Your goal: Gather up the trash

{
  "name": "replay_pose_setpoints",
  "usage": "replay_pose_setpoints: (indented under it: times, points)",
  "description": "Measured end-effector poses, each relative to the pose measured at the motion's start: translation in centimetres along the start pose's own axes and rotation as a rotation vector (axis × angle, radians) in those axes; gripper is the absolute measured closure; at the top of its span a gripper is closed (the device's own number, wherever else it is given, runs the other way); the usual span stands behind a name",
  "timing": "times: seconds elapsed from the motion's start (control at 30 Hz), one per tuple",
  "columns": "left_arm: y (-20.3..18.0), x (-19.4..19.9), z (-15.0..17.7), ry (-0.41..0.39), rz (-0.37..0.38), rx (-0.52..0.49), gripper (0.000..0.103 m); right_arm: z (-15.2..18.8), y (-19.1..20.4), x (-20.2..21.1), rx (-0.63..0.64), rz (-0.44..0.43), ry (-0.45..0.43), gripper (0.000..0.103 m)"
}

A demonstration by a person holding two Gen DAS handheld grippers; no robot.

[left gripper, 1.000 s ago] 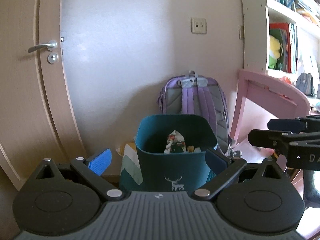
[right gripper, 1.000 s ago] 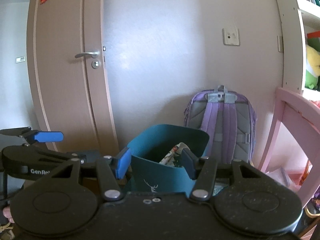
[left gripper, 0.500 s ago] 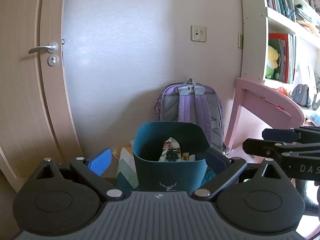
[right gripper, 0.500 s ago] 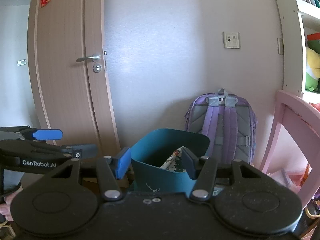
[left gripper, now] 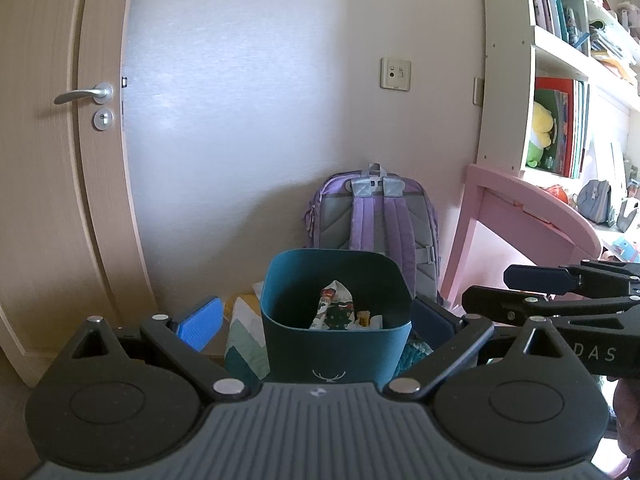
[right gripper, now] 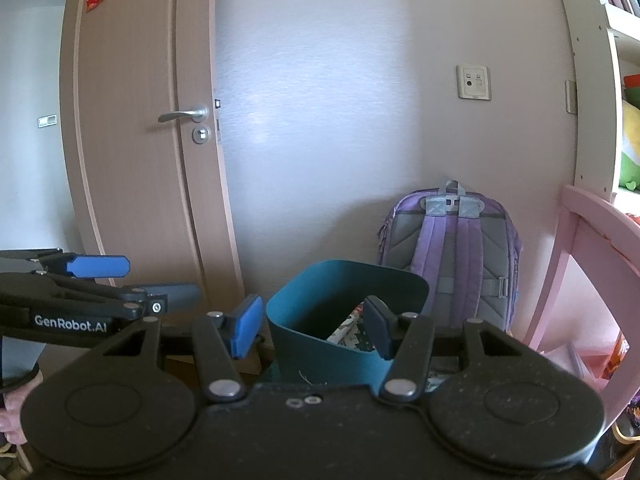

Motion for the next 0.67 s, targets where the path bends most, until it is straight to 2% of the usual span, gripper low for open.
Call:
replay_pose_setpoints:
  times: [0.67]
  points:
    - [0.13,-0.97,0.64,0.018,-0.017,0.021,0.002,0.49,-0.4,-0.56,-0.015,-0.009,0.016,0.048]
Point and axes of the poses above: each gripper's, at about its wrist camera, not at the fingertips, and x roughly against the way its jaws point, y to its left, z to its underside, the point moved 2 cm from there along -x, roughly the way its jaws point, and after that the axes turned 10 degrees about -z, right-handed, at the moved point
